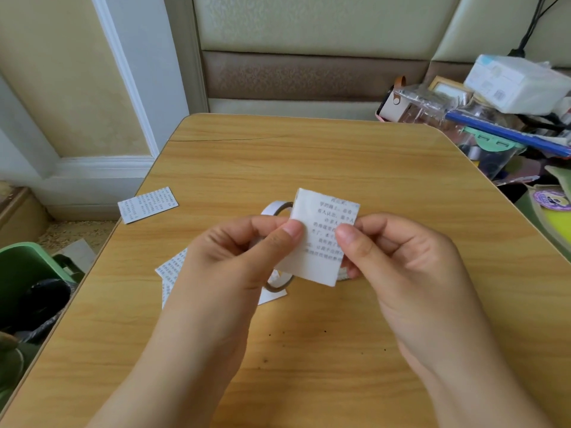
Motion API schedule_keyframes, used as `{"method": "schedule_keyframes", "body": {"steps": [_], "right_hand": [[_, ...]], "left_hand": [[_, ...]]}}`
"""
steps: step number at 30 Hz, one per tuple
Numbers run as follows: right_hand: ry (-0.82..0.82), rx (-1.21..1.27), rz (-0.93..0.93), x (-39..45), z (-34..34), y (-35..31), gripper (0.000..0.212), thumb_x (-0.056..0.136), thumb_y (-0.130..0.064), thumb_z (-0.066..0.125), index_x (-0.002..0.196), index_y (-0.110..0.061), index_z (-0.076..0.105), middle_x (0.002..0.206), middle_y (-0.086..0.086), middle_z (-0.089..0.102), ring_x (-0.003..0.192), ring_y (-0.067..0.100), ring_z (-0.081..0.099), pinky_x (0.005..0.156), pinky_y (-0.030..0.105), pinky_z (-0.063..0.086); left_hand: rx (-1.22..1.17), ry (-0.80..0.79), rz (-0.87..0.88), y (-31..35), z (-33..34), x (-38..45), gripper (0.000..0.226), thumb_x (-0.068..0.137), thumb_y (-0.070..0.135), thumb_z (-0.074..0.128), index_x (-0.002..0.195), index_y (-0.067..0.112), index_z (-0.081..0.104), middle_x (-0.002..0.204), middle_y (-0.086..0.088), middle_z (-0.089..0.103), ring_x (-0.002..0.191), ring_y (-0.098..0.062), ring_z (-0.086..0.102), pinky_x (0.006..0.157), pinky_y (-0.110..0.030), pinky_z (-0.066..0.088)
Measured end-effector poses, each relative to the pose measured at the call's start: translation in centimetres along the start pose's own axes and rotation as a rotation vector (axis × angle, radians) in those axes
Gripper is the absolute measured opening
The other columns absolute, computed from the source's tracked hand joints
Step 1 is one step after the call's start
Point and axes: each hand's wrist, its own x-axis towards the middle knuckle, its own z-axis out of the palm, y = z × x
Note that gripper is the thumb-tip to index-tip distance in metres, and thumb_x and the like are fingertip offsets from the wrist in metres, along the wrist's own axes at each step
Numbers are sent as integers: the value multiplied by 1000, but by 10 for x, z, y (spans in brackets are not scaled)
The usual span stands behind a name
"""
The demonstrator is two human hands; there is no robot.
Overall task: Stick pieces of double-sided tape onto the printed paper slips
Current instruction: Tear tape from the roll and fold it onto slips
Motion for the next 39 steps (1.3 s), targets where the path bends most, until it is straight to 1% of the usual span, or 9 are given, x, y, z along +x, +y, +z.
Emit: {"method": "schedule_keyframes", "body": {"steps": [4, 11, 20, 24, 28, 30, 32, 35, 39], "right_hand": [[44, -29, -5, 0, 4, 0, 15, 77, -32, 67, 79, -19, 71, 72, 1, 73, 61, 7, 63, 57, 16, 48], [92, -20, 14, -2, 8, -4, 21, 70, -35, 66, 67, -15, 69, 60, -1, 69, 51, 2, 58, 52, 12, 44], [102, 2, 29, 0, 10, -6, 16, 69, -30, 65, 68, -15, 67, 52, -7, 65, 46, 0, 57, 49, 8, 42], [109, -18, 29, 0, 8, -4, 16, 68, -34, 66, 66, -18, 68, 55, -3, 66, 48, 0, 57, 50, 9, 42], [139, -31, 19, 2, 4, -3, 21, 69, -37, 67, 70, -16, 69, 62, -2, 70, 52, 2, 59, 53, 13, 44], [165, -4, 15, 2, 3, -3, 19, 70, -35, 66, 71, -16, 69, 62, -3, 70, 52, 3, 59, 53, 13, 45], [174, 7, 16, 2, 2, -3, 18, 72, -34, 68, 71, -16, 68, 61, -3, 69, 52, 4, 60, 53, 14, 45], [151, 10, 18, 2, -1, -2, 16, 75, -26, 76, 68, -16, 66, 59, -5, 68, 52, 3, 60, 52, 12, 44], [59, -57, 46, 4, -11, -2, 13, 73, -31, 68, 75, -18, 71, 70, -4, 71, 63, 3, 63, 57, 13, 47]], "left_hand": [[31, 47, 10, 2, 2, 0, 11, 63, 19, 66, 56, 13, 70, 43, 11, 52, 40, -2, 46, 43, -7, 34], [90, 54, 18, -2, -1, -1, 9, 62, 25, 68, 60, 18, 73, 63, 0, 65, 51, -2, 52, 50, -9, 39], [120, 63, 10, -5, -3, 1, 10, 59, 29, 69, 61, 19, 74, 72, -6, 70, 62, -8, 56, 53, -12, 43], [104, 42, 14, -3, -1, 1, 8, 60, 24, 68, 60, 20, 74, 68, 2, 72, 58, -2, 59, 52, -9, 42], [218, 24, 22, 0, -1, -2, 19, 63, 34, 72, 71, 18, 76, 49, 10, 52, 45, -2, 42, 49, -8, 35], [339, -4, 19, 0, -2, -2, 22, 64, 44, 79, 72, 23, 76, 55, -12, 40, 52, -19, 35, 55, -16, 33], [435, -18, 32, -1, -3, -1, 23, 63, 47, 77, 68, 24, 74, 62, -21, 29, 59, -29, 29, 52, -15, 30], [460, -14, 48, -3, -4, -1, 19, 64, 41, 69, 63, 22, 73, 55, -12, 29, 47, -12, 28, 41, -8, 26], [573, -91, 49, 0, -7, -2, 9, 71, 33, 73, 65, 27, 72, 45, 8, 37, 41, -5, 30, 40, -10, 25]]}}
